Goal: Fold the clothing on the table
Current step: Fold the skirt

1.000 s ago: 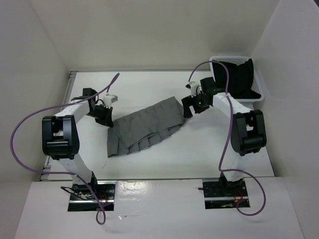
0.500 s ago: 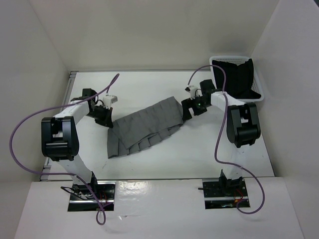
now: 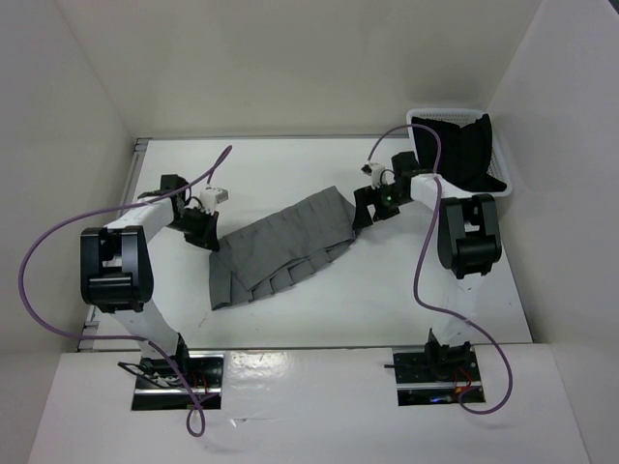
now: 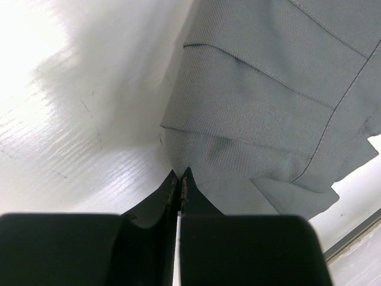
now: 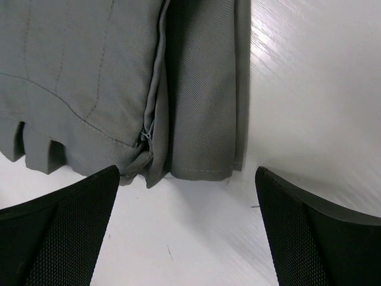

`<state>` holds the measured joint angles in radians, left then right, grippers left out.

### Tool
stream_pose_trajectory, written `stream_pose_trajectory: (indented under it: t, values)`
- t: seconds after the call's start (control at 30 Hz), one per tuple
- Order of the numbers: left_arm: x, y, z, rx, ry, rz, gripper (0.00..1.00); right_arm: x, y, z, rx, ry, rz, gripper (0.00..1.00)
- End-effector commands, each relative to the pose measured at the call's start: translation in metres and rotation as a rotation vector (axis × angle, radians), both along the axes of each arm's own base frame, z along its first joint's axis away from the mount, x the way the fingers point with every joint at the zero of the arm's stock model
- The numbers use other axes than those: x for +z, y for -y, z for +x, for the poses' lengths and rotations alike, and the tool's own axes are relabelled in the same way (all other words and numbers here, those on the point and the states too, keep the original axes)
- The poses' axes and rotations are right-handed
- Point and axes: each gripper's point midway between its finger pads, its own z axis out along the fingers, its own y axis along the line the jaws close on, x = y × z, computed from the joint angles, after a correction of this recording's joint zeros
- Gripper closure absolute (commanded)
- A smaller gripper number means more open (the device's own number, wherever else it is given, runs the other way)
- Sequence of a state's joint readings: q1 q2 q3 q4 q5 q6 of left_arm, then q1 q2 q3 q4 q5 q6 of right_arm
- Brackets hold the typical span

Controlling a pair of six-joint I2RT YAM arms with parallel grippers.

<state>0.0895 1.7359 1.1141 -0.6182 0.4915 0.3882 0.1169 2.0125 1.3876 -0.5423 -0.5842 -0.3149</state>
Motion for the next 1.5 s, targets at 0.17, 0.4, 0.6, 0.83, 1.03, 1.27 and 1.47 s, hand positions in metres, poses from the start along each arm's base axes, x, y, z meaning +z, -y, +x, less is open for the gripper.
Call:
stream_pose_trajectory:
  t: [0.17,0.4,0.6,0.83,1.03,1.27,1.47]
  values:
    - [-0.007,0.002,-0.004,0.005,-0.015,-0.021,1.00,-0.004,-0.013,-0.002,0.038,-0.035,0.064,0.01]
    - [-0.019,-0.002,0.000,0.009,-0.015,-0.003,1.00,-0.005,-0.027,-0.010,0.075,-0.045,0.062,0.01]
    - [-0.037,-0.007,-0.003,0.055,-0.062,0.028,1.00,-0.003,-0.042,-0.019,0.106,-0.052,0.063,0.01]
    - [-0.046,-0.010,-0.004,0.067,-0.077,0.045,1.00,-0.006,-0.050,-0.021,0.108,-0.050,0.035,0.03]
    - [-0.046,-0.010,-0.004,0.067,-0.077,0.045,1.00,-0.011,-0.047,-0.018,0.099,-0.046,0.014,0.35]
    - [-0.046,-0.010,-0.004,0.067,-0.077,0.045,1.00,-0.011,-0.047,-0.018,0.099,-0.046,0.014,0.65]
    - [-0.046,-0.010,-0.004,0.067,-0.077,0.045,1.00,-0.012,-0.049,-0.019,0.105,-0.045,0.005,0.81]
